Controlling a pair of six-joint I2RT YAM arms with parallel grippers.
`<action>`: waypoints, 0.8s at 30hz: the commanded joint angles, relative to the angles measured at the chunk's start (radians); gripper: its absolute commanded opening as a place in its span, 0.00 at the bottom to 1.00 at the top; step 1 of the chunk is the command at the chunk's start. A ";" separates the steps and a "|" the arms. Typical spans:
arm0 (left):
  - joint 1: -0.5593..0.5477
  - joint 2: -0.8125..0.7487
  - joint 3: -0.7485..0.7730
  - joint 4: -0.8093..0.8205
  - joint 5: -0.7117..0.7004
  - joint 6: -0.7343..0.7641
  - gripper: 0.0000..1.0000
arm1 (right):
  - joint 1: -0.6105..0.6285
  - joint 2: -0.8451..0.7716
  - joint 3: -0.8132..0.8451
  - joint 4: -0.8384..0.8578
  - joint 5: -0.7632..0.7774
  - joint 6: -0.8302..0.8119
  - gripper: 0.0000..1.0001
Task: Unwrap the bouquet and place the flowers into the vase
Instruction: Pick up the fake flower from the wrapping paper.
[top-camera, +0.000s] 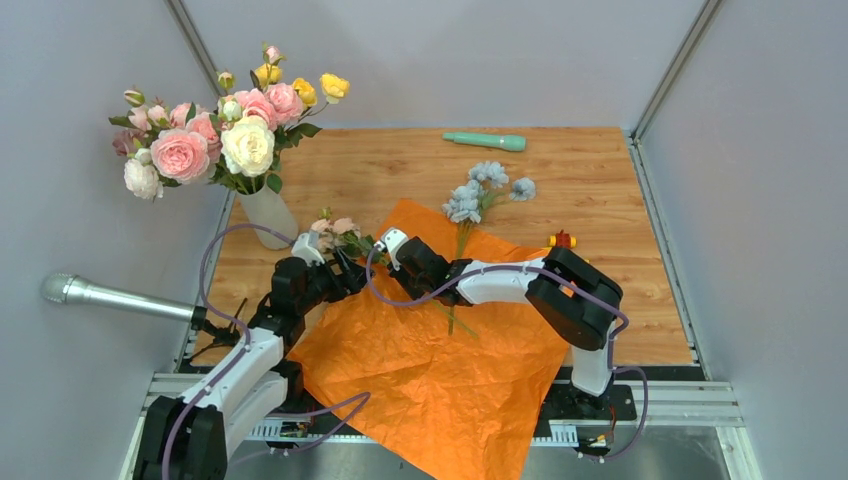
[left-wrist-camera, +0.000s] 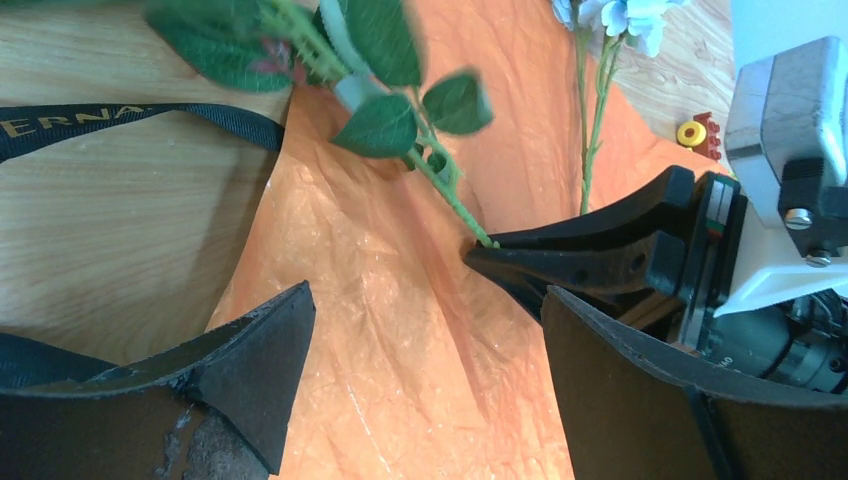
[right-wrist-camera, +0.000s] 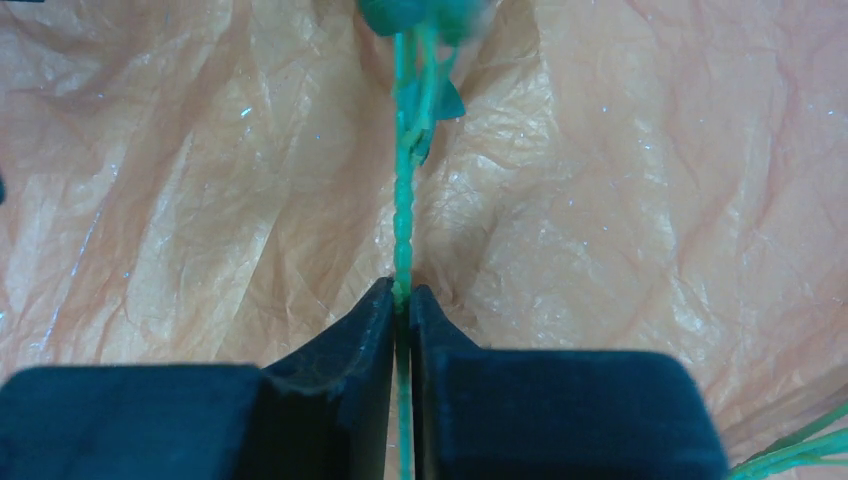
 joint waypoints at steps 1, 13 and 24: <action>0.004 -0.058 0.004 -0.039 0.008 0.015 0.91 | 0.002 0.001 0.034 0.020 0.018 -0.003 0.02; 0.004 -0.250 0.104 -0.177 0.063 0.027 0.91 | 0.002 -0.294 -0.141 0.071 0.076 0.204 0.00; -0.085 -0.168 0.199 0.103 0.159 -0.159 0.93 | 0.015 -0.702 -0.457 0.298 -0.099 0.263 0.00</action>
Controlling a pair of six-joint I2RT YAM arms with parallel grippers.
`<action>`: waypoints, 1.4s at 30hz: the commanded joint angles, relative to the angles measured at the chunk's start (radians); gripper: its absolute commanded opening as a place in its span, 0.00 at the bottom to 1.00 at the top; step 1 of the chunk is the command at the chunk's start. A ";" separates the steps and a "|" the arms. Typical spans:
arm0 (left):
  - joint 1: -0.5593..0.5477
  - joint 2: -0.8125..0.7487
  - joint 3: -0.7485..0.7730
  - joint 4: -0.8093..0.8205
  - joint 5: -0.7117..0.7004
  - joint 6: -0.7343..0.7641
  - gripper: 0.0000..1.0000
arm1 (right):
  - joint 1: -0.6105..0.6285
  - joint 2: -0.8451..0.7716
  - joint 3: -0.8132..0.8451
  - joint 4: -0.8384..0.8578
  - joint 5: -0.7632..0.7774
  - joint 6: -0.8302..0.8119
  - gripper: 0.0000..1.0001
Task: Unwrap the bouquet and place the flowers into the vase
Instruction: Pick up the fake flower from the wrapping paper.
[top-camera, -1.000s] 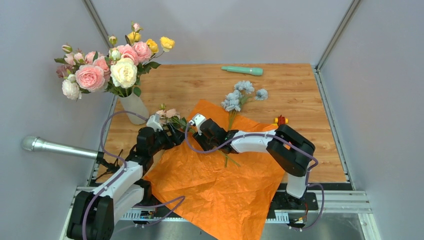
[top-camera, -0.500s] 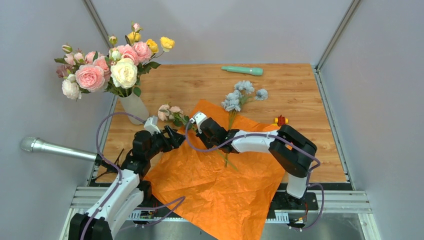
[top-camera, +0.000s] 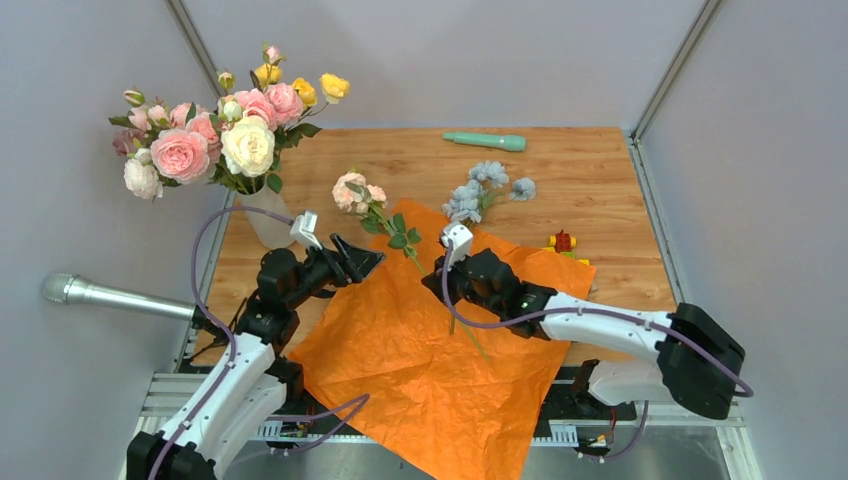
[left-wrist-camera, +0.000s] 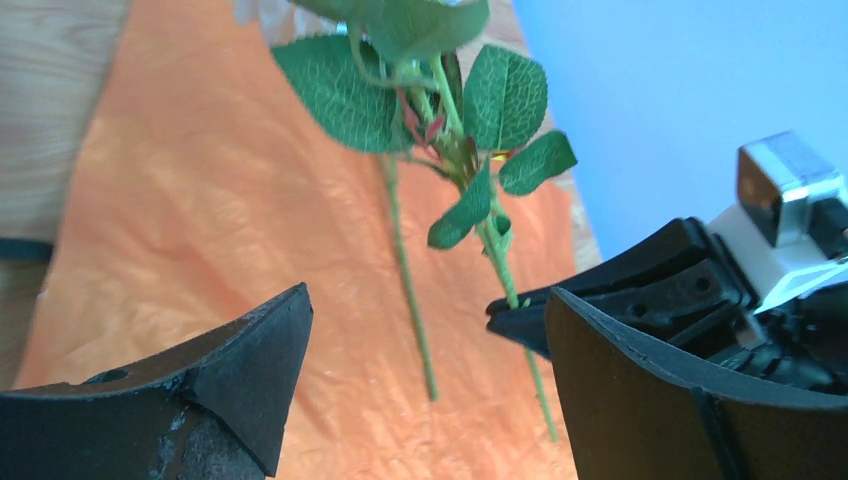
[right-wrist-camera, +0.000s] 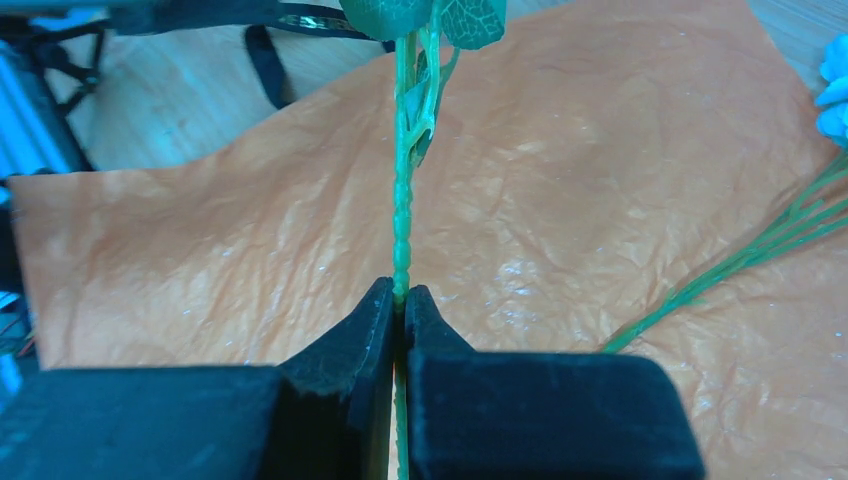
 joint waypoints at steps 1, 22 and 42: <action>-0.038 0.018 0.057 0.214 0.044 -0.117 0.93 | 0.013 -0.136 -0.080 0.149 -0.103 0.038 0.00; -0.200 0.100 0.121 0.349 -0.031 -0.169 0.19 | 0.018 -0.341 -0.187 0.181 -0.213 0.070 0.00; -0.202 0.047 0.286 0.047 0.007 0.236 0.00 | 0.017 -0.466 -0.182 -0.046 -0.034 0.110 0.60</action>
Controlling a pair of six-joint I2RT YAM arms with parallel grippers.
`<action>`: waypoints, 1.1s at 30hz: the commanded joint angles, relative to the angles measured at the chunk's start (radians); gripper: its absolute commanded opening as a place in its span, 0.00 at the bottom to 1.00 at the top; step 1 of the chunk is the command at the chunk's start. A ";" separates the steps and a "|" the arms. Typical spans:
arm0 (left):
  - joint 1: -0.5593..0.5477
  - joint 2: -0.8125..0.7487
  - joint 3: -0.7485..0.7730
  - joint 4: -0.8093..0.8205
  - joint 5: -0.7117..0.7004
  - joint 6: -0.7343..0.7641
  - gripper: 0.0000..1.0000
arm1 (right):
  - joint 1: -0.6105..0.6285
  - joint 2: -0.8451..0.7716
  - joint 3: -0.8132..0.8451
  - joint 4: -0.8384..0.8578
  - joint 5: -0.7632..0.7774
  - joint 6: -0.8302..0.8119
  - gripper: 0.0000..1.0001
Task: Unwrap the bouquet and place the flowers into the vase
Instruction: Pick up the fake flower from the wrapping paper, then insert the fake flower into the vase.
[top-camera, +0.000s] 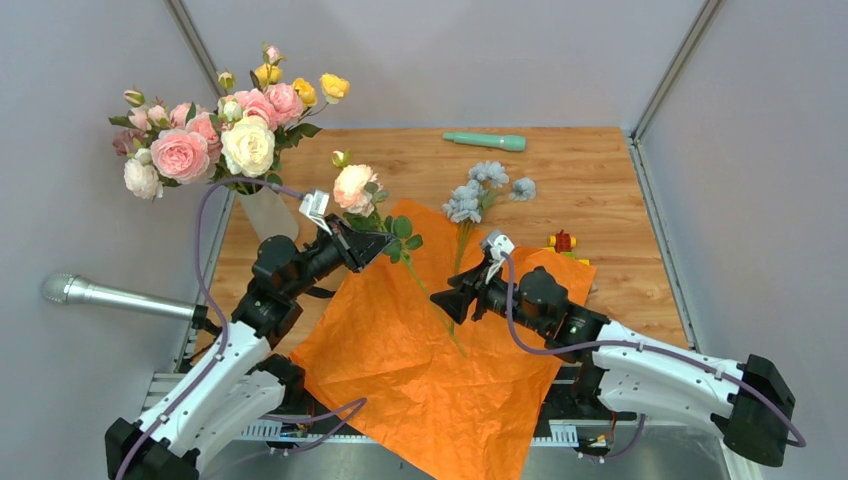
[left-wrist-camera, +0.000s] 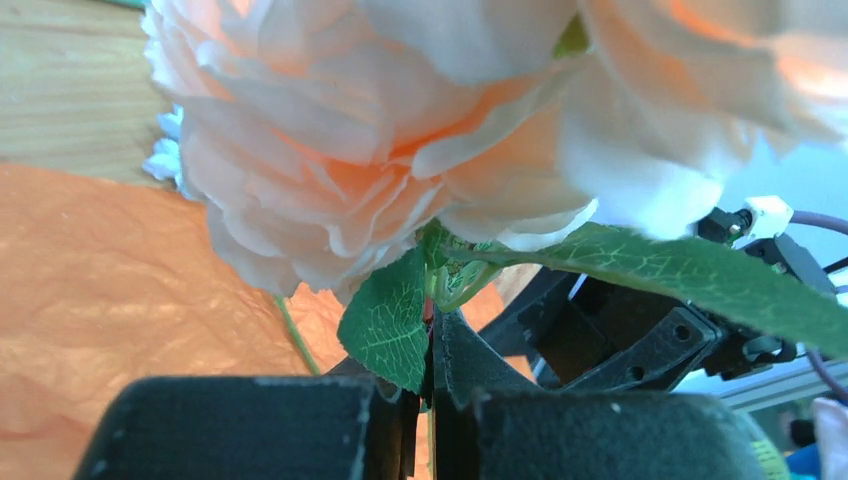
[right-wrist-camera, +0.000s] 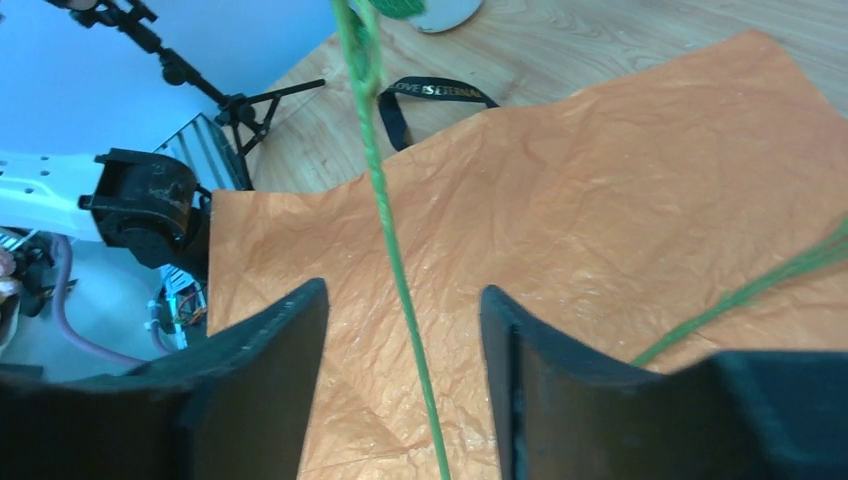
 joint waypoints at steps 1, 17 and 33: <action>-0.001 -0.015 0.148 -0.172 0.039 0.312 0.00 | 0.005 -0.049 0.016 -0.102 0.117 0.021 0.64; 0.091 -0.090 0.338 -0.463 -0.193 0.793 0.00 | -0.145 -0.104 -0.087 -0.198 0.146 0.121 0.89; 0.215 -0.274 0.411 -0.550 -0.391 0.987 0.00 | -0.263 -0.326 -0.220 -0.254 0.112 0.155 0.91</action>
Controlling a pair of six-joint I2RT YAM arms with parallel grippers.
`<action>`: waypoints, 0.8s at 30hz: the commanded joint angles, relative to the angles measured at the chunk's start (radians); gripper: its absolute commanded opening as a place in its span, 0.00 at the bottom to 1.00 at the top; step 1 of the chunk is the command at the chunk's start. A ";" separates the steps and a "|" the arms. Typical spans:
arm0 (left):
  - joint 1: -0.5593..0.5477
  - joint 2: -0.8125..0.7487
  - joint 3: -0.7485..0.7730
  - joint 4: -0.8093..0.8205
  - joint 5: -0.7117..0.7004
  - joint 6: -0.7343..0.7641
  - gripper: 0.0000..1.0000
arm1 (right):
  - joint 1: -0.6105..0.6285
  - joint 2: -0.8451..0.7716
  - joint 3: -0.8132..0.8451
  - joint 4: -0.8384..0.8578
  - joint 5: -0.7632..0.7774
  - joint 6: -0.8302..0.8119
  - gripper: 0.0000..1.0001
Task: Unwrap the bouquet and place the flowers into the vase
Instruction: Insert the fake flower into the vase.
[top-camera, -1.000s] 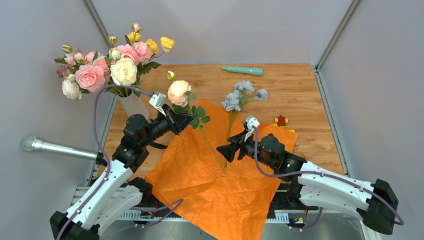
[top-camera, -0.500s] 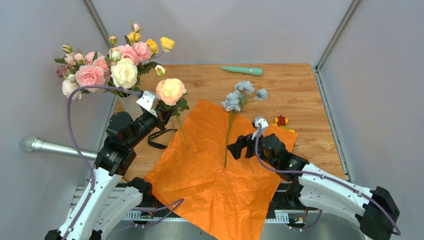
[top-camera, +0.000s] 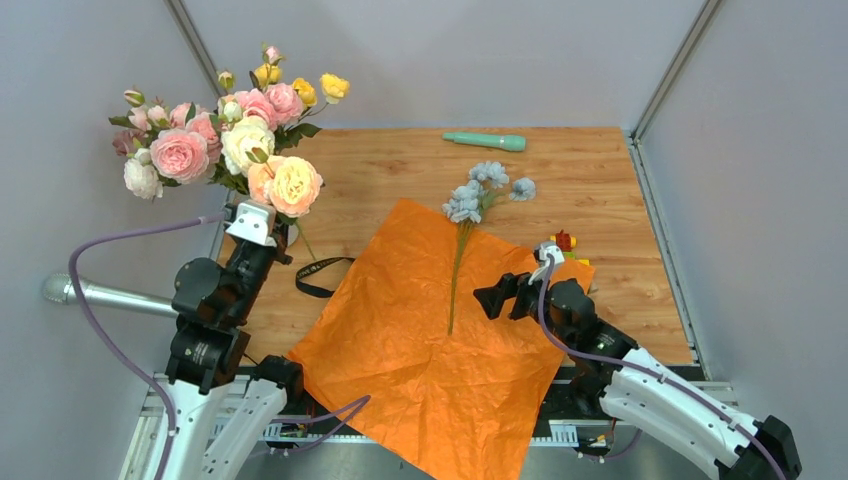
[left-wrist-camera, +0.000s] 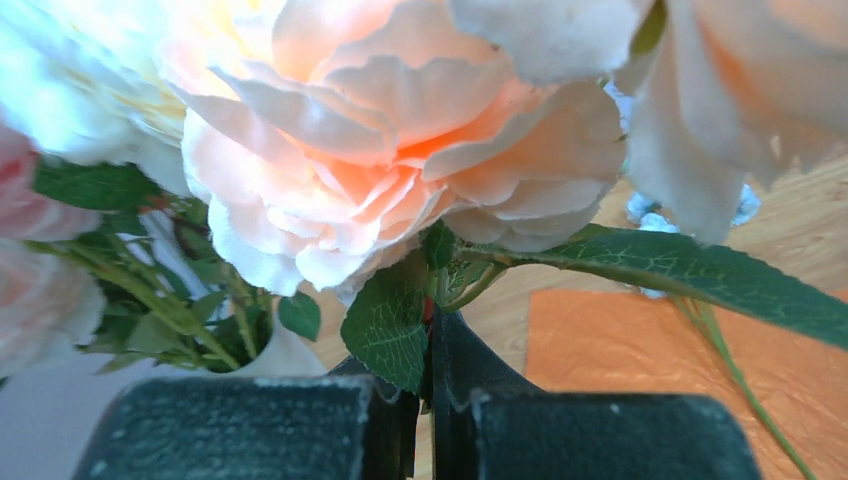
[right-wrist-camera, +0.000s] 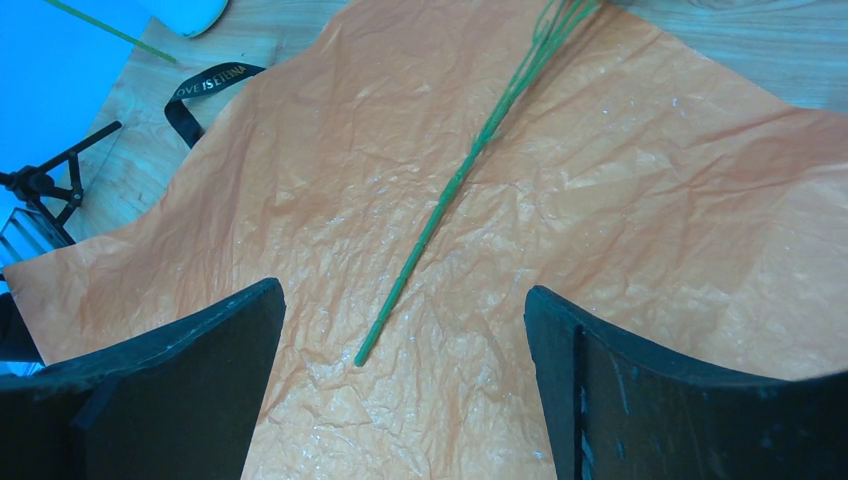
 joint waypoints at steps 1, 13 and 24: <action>0.005 -0.020 0.108 -0.064 -0.069 0.090 0.00 | -0.020 -0.044 -0.020 -0.002 -0.019 0.028 0.91; 0.005 0.031 0.197 -0.006 -0.339 0.163 0.00 | -0.040 -0.079 -0.030 -0.007 -0.041 0.025 0.91; 0.004 0.109 0.279 0.161 -0.354 0.156 0.00 | -0.049 -0.111 -0.043 -0.012 -0.054 0.032 0.91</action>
